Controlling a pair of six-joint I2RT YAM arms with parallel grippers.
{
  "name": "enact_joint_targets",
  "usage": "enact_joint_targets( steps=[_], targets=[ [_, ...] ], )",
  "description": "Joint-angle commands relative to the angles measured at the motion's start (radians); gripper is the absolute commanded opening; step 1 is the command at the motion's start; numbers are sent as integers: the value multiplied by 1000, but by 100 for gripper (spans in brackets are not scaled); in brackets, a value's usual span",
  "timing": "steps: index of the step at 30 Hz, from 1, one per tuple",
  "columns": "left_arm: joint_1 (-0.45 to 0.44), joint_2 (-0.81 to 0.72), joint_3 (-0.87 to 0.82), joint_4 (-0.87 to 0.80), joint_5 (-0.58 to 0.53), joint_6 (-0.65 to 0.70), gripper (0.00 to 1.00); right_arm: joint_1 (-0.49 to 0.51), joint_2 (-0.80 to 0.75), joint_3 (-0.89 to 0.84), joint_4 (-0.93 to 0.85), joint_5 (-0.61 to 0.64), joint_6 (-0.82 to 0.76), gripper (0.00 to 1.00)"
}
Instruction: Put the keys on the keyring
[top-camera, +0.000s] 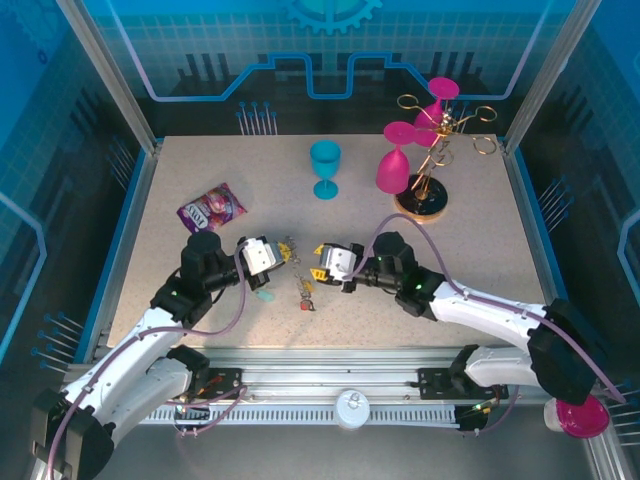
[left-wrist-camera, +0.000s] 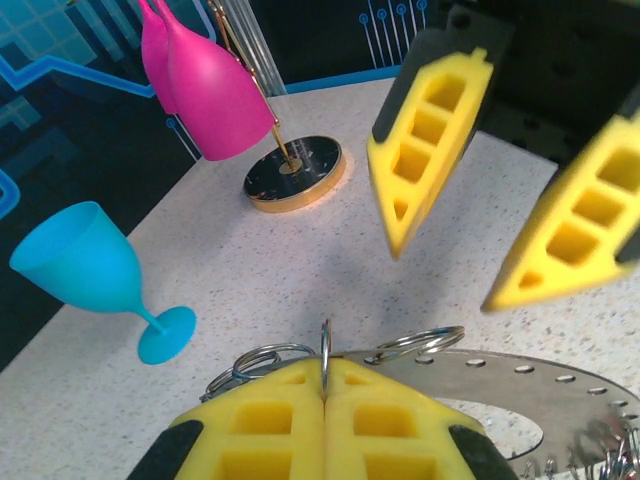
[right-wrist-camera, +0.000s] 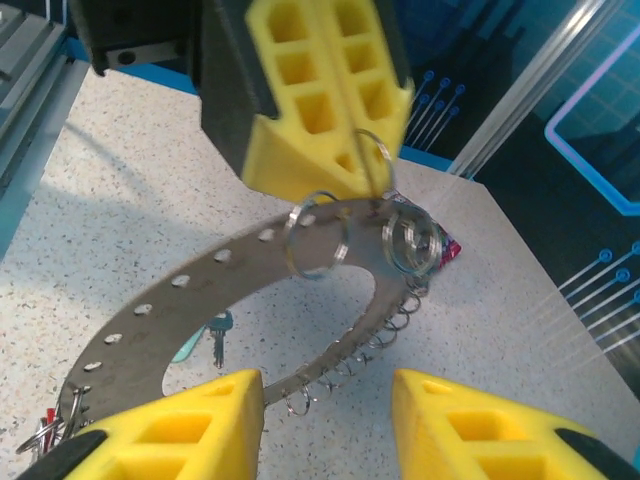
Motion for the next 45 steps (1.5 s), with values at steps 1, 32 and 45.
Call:
enact_joint_targets(
  steps=[1,32,45],
  targets=[
    [9,-2,33,50,54,-83,0,33,15,21,91,21,-56,41],
    [8,3,40,6,107,-97,0,71,77,74,171,50,-85,10],
    [8,20,43,-99,44,-137,35,57,44,129,-71,29,-37,0]
  ],
)
